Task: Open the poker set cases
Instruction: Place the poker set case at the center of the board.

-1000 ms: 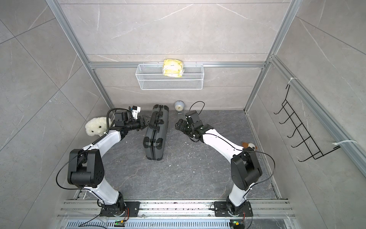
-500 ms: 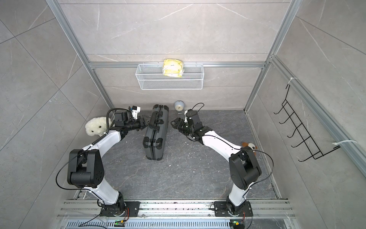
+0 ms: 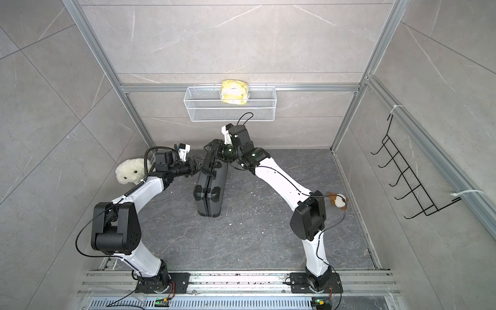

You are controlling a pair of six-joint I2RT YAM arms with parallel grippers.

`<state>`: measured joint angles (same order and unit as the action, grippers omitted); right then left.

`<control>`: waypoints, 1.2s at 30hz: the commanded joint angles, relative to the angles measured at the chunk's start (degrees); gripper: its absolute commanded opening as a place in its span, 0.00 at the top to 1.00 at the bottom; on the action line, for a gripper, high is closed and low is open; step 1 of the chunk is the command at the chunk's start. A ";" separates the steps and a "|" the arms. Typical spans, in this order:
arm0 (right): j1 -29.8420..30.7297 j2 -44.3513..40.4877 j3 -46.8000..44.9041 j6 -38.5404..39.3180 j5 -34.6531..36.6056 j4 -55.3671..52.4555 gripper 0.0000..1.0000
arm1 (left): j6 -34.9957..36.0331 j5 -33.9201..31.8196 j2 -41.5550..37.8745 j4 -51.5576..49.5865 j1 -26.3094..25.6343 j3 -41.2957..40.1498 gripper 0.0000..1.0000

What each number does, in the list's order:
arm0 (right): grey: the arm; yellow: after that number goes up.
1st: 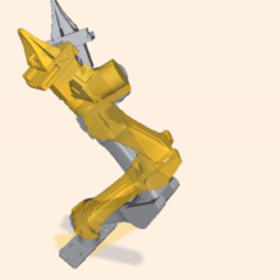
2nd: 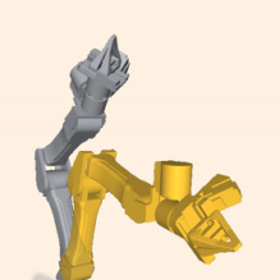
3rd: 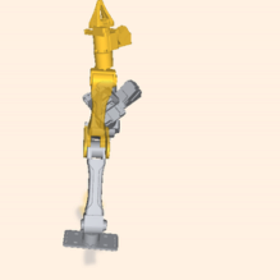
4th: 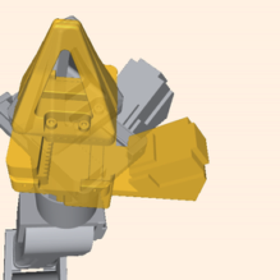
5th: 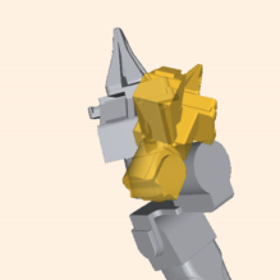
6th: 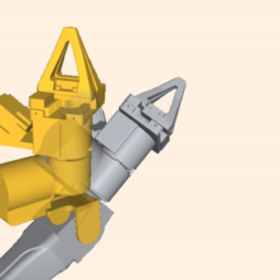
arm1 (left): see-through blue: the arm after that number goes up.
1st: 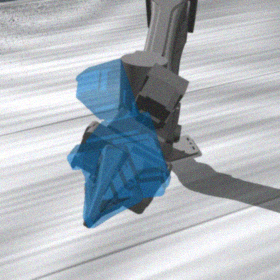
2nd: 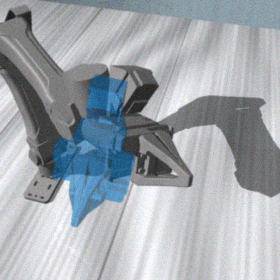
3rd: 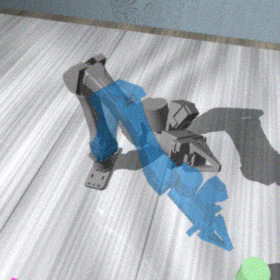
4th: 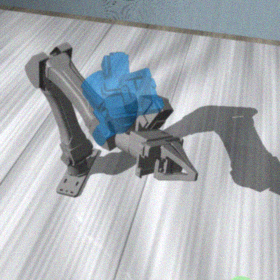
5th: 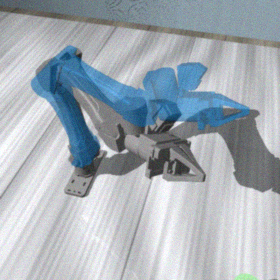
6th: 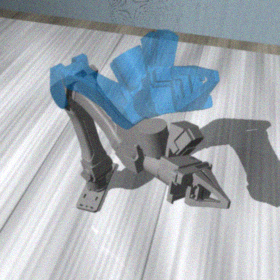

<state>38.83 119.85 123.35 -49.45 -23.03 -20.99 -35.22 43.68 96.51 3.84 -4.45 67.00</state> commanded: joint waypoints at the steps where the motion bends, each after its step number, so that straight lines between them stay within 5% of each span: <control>1: 0.80 5.78 9.17 1.97 -1.48 -13.49 0.47 | 1.91 -5.00 4.26 -17.20 -1.00 -4.78 0.32; 5: 1.68 10.20 17.62 3.98 0.74 -21.74 0.47 | 1.98 -4.85 4.30 -17.27 -1.00 -4.69 0.32; 20: 2.13 13.95 22.48 3.95 0.76 -25.47 0.32 | 1.65 -4.70 3.88 -17.13 -0.98 -4.35 0.32; 36: 2.13 9.03 8.89 -4.31 -1.94 -6.30 0.34 | 3.78 -4.68 -5.71 -24.43 -1.00 -1.20 0.26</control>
<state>40.60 130.45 135.13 -51.24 -24.95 -30.63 -35.42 37.19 91.72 -5.61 -3.70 67.20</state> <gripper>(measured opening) 0.658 0.742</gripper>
